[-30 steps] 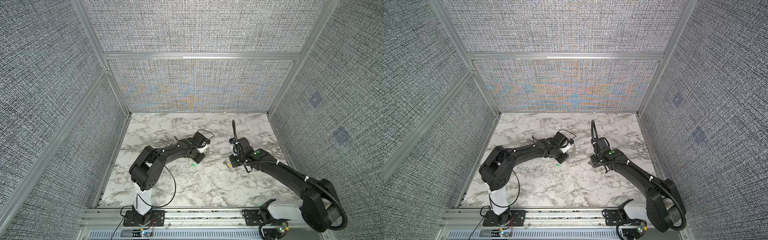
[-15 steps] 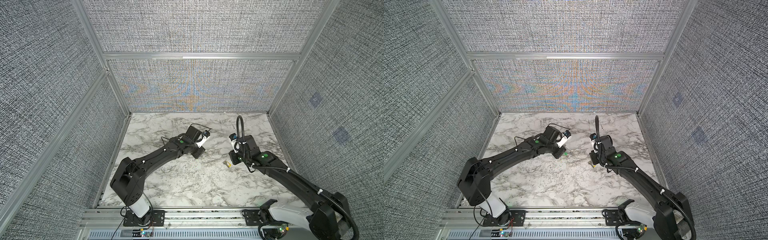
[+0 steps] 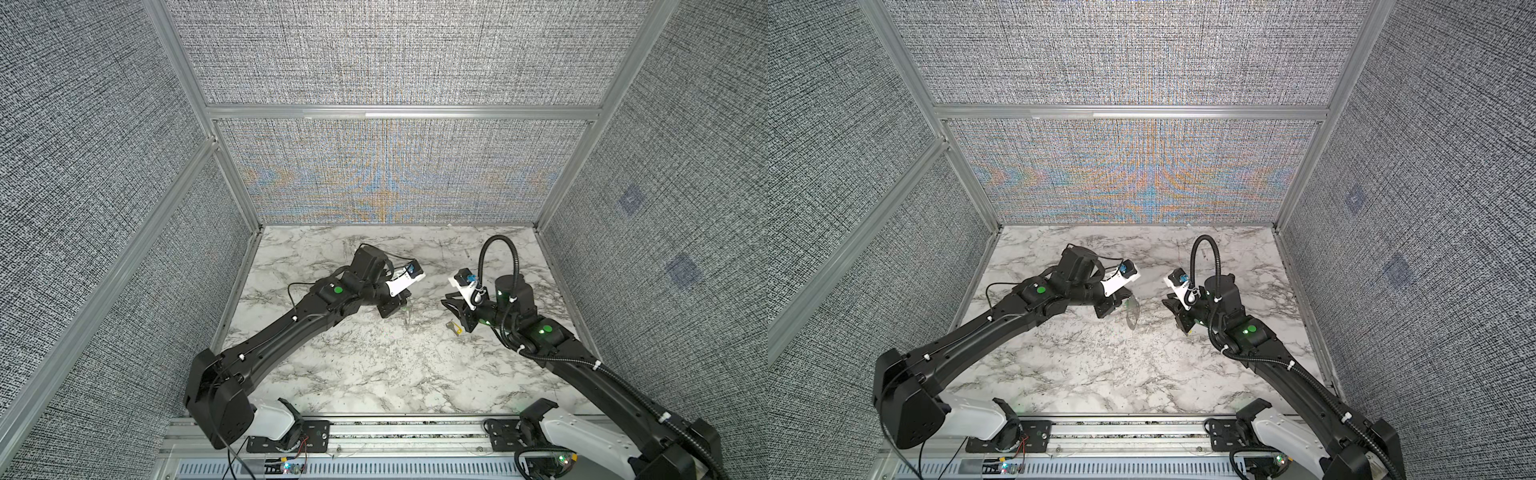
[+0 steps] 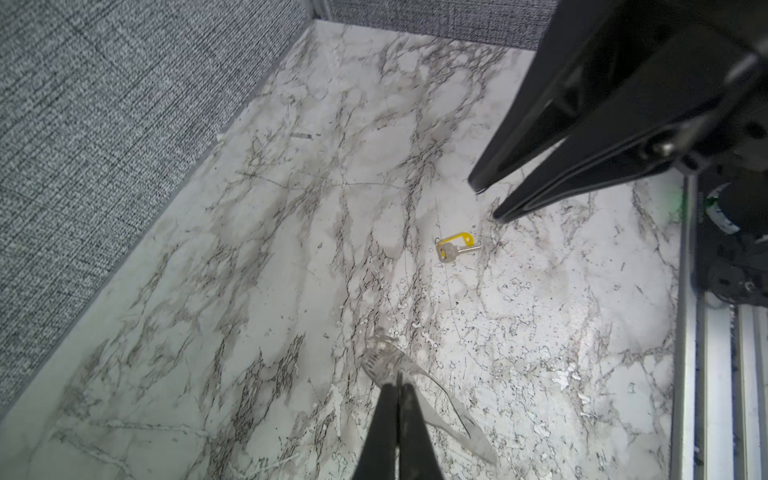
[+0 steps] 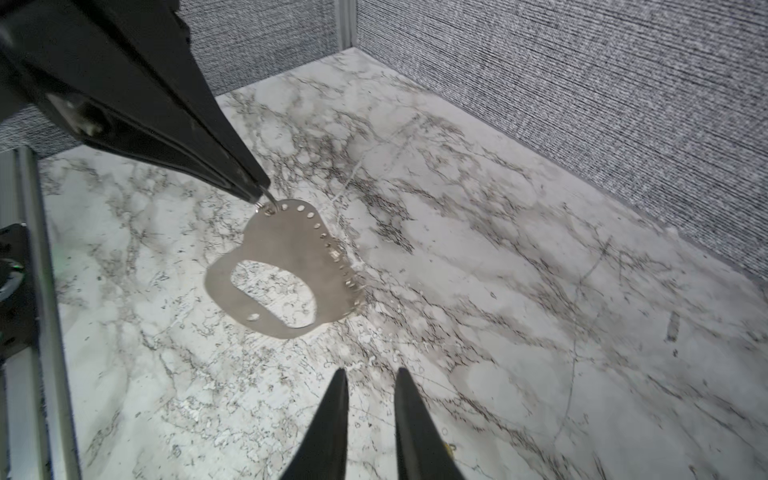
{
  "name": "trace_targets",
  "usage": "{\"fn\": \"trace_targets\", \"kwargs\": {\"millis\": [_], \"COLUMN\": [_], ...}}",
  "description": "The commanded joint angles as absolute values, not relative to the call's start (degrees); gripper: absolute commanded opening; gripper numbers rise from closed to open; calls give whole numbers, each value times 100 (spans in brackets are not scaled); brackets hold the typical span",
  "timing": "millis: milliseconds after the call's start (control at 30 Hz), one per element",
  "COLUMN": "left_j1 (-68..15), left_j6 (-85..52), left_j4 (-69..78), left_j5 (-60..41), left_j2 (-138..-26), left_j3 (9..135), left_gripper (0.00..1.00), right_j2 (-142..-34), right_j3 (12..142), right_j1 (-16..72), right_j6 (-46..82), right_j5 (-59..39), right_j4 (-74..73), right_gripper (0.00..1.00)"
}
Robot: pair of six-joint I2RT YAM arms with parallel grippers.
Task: Remove the keys from the keyring
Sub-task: 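Lift the plate by the green-tag key with the left gripper while the right gripper approaches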
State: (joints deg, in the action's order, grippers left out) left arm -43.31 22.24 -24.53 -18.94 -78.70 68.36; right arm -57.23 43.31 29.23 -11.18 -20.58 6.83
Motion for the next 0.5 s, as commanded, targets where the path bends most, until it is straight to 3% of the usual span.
{"fn": "trace_targets", "kwargs": {"millis": [0,467], "left_j1": [-4333,-4351], "left_j6": [2620,3190], "left_j4": [-1981,-2401], "left_j5": [-2407,-2867], "left_j2": [-7607,-7550], "left_j3": [6648,6775], "left_gripper": [0,0], "right_j2": [-5774,-6247], "right_j3": [4361,4456], "right_j1": [2954,3260], "right_j6": [-1242,-1415], "right_j5": [-2808,-3617], "right_j4": [154,-334], "right_gripper": [23,22]}}
